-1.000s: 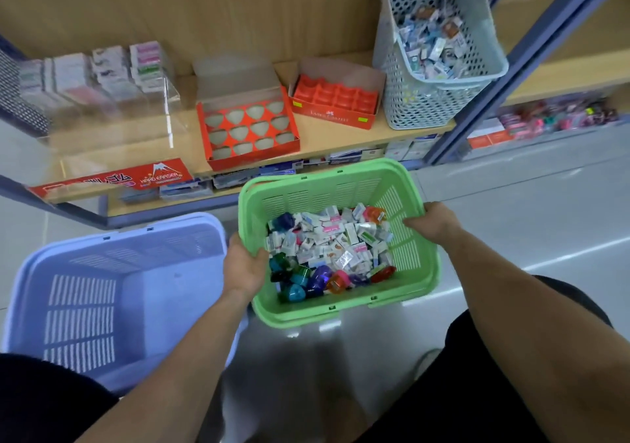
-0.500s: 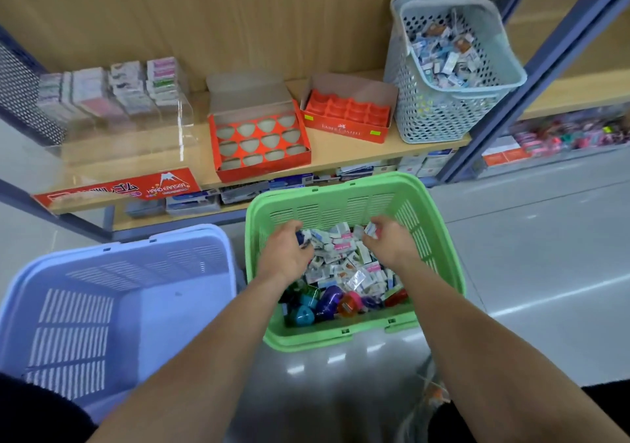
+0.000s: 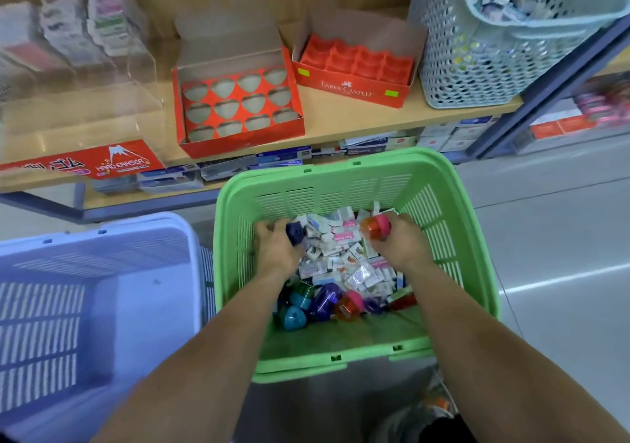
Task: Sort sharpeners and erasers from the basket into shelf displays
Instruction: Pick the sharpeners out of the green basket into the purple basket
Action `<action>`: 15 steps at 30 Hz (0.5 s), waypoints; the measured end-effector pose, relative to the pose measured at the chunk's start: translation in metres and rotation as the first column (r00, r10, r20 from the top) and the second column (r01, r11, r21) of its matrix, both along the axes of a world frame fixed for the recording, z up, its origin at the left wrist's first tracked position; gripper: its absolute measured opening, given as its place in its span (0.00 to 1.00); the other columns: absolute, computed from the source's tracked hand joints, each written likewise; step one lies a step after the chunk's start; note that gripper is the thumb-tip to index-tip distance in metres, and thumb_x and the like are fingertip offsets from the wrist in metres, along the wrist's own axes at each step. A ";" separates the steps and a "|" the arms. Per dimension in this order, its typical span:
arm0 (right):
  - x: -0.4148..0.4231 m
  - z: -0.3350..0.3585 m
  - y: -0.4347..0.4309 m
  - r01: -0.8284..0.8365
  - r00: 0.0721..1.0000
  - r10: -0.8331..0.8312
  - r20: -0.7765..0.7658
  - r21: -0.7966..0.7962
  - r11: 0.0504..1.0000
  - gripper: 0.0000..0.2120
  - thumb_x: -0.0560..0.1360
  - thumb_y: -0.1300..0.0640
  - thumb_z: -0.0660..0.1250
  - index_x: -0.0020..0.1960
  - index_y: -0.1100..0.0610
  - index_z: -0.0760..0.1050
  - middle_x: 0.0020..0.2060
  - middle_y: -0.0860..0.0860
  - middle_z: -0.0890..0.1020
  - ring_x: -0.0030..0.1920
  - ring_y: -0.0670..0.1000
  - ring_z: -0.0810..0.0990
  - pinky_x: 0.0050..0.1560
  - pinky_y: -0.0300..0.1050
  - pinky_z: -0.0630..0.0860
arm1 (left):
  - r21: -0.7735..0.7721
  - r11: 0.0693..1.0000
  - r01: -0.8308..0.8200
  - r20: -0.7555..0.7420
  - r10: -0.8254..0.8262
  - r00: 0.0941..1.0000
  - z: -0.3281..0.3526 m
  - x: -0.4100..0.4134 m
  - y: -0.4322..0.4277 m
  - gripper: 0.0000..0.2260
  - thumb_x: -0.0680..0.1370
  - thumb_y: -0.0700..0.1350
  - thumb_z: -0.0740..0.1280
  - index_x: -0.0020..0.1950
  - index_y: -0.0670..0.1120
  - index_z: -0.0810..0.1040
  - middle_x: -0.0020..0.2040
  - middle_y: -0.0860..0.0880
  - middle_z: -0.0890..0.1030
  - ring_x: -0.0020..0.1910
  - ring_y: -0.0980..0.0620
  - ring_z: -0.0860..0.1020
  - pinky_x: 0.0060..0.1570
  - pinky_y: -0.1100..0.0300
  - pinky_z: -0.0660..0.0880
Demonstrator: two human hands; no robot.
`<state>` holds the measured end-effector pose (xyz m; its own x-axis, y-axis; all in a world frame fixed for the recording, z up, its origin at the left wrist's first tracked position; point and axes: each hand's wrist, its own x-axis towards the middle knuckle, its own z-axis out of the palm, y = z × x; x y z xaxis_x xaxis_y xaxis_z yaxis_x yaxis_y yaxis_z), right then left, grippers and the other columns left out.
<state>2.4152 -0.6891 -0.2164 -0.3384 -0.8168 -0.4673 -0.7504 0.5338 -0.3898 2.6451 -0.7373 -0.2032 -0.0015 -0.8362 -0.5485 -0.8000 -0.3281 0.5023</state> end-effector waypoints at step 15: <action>0.024 0.024 -0.005 -0.286 0.952 0.280 0.123 0.033 0.958 0.16 0.77 0.45 0.68 0.61 0.47 0.70 0.47 0.46 0.83 0.44 0.50 0.81 0.49 0.47 0.80 | 0.153 0.889 0.431 0.003 -0.437 0.900 0.023 0.010 0.026 0.08 0.76 0.44 0.74 0.53 0.48 0.80 0.61 0.50 0.69 0.58 0.52 0.72 0.65 0.61 0.64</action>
<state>2.4394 -0.6941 -0.1925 -0.0377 -0.8459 -0.5320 -0.8251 0.3267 -0.4609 2.6547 -0.7114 -0.1799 -0.3235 -0.6683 -0.6699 -0.8961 -0.0108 0.4437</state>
